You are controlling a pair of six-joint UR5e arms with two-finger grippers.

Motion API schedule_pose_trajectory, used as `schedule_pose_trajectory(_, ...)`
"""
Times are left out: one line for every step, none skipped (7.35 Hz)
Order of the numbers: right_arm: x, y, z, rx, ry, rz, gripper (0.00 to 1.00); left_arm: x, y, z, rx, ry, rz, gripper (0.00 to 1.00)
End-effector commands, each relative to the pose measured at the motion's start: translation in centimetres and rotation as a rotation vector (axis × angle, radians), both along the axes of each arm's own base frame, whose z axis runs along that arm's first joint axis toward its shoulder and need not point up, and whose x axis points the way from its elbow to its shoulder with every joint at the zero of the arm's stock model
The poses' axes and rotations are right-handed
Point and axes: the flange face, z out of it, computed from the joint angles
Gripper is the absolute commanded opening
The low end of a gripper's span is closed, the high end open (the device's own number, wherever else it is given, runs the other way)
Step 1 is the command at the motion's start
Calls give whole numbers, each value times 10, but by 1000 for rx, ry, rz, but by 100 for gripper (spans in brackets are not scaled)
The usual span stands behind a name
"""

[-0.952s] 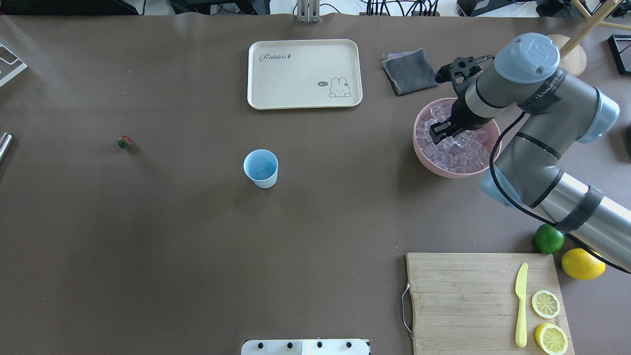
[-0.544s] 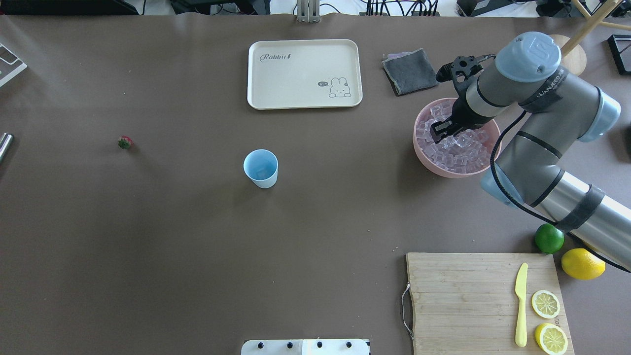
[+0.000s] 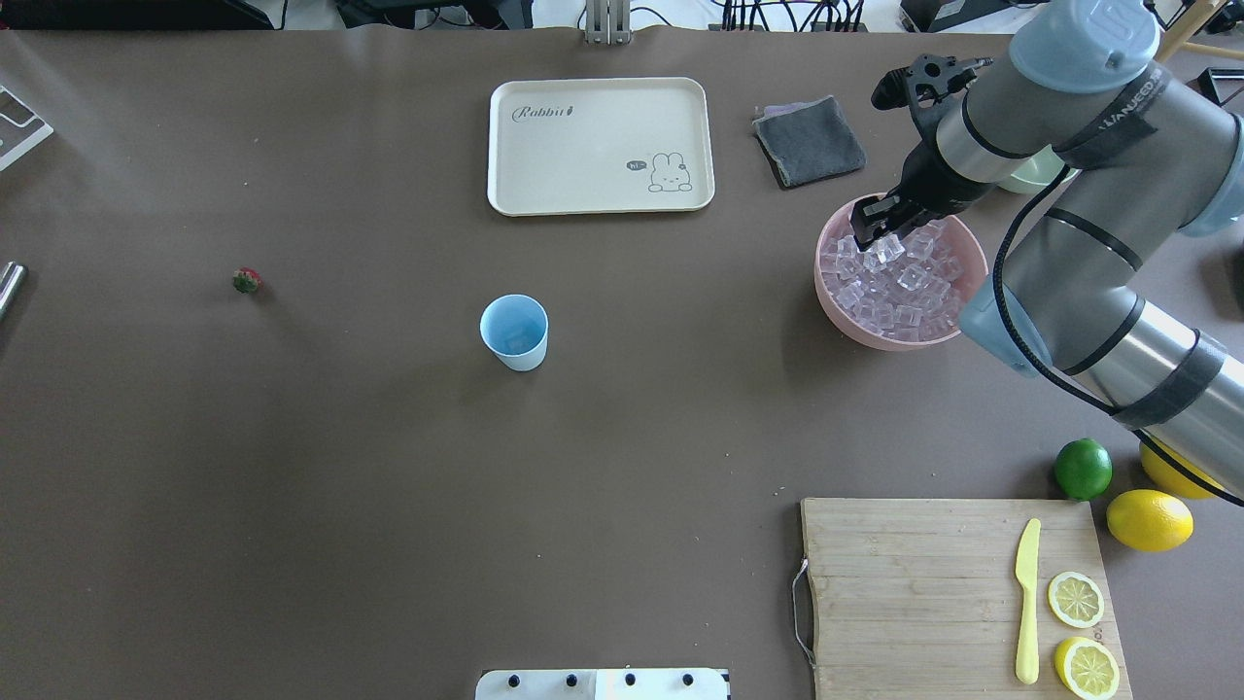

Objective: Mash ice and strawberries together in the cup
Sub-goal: 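Close the right gripper on another ice cube and lift it, then carry the ice cube with the right gripper over the blue cup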

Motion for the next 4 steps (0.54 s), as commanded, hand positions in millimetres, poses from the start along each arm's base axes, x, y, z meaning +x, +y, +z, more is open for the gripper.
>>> schedule_pose_trajectory(-19,2,-77,-85,-34,72,0,3,1,4,-5,-3,6,98)
schedule_pose_trajectory(-48,13,-110,-135,-64,114,0,5,0,5,-6,-4,10,98)
schedule_pose_trajectory(-84,15,-157,-150,-81,187,0,6,1,4,-5,-3,12,98)
schedule_pose_trajectory(-121,21,-186,-199,-89,229,0,6,2,6,-9,-3,11,97)
